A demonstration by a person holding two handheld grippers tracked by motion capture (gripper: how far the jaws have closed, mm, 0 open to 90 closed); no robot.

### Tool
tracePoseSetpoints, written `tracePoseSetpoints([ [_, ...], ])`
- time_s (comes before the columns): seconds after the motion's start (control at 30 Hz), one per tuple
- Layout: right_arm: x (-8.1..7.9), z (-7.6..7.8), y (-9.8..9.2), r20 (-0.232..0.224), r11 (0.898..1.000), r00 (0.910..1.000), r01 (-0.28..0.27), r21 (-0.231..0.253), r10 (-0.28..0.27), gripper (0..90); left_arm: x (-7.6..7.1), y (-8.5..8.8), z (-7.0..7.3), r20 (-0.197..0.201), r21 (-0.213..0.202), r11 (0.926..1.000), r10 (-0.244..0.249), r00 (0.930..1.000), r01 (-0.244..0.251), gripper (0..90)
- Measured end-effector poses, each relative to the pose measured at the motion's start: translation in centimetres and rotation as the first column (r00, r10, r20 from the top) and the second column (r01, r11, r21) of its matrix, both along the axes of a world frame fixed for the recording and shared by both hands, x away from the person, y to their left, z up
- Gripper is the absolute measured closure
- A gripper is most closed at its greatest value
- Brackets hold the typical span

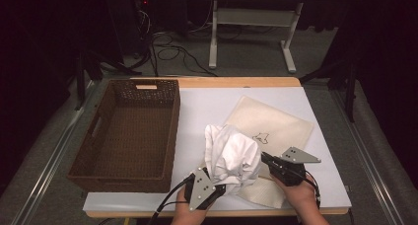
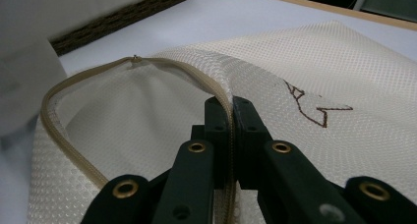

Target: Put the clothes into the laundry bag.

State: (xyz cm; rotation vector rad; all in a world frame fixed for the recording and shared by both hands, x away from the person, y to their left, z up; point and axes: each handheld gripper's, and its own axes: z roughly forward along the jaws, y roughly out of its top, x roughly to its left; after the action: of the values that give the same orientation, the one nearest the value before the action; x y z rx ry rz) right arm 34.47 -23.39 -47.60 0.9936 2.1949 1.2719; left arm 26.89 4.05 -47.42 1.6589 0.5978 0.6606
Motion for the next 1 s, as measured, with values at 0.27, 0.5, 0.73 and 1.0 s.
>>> tracePoseSetpoints([
  [0.27, 0.0, 0.8, -0.3, 0.012, 0.999, 0.9999, 0.004, 0.037, -0.004, 88.2, 1.7, -1.7, -2.0, -0.056, 0.034, 0.9994, 0.007, 0.9984, -0.005, 69.3],
  [0.5, -0.2, 1.6, -0.4, 0.036, 0.997, 0.9993, 0.000, 0.073, -0.002, 88.3, 3.0, -3.6, -3.5, -0.124, 0.107, 0.9942, 0.003, 0.9923, 0.011, 69.2],
  [0.73, -0.5, 2.1, -0.7, 0.068, 0.996, 0.9975, 0.011, 0.083, -0.017, 88.7, 4.6, -4.3, -4.6, -0.294, 0.122, 0.9925, 0.029, 0.9555, 0.008, 69.1],
  [1.0, -1.1, 2.8, -0.7, 0.101, 0.996, 0.9947, 0.009, 0.087, -0.018, 88.8, 5.6, -4.2, -4.6, -0.394, 0.109, 0.9938, 0.020, 0.9187, 0.025, 67.4],
])
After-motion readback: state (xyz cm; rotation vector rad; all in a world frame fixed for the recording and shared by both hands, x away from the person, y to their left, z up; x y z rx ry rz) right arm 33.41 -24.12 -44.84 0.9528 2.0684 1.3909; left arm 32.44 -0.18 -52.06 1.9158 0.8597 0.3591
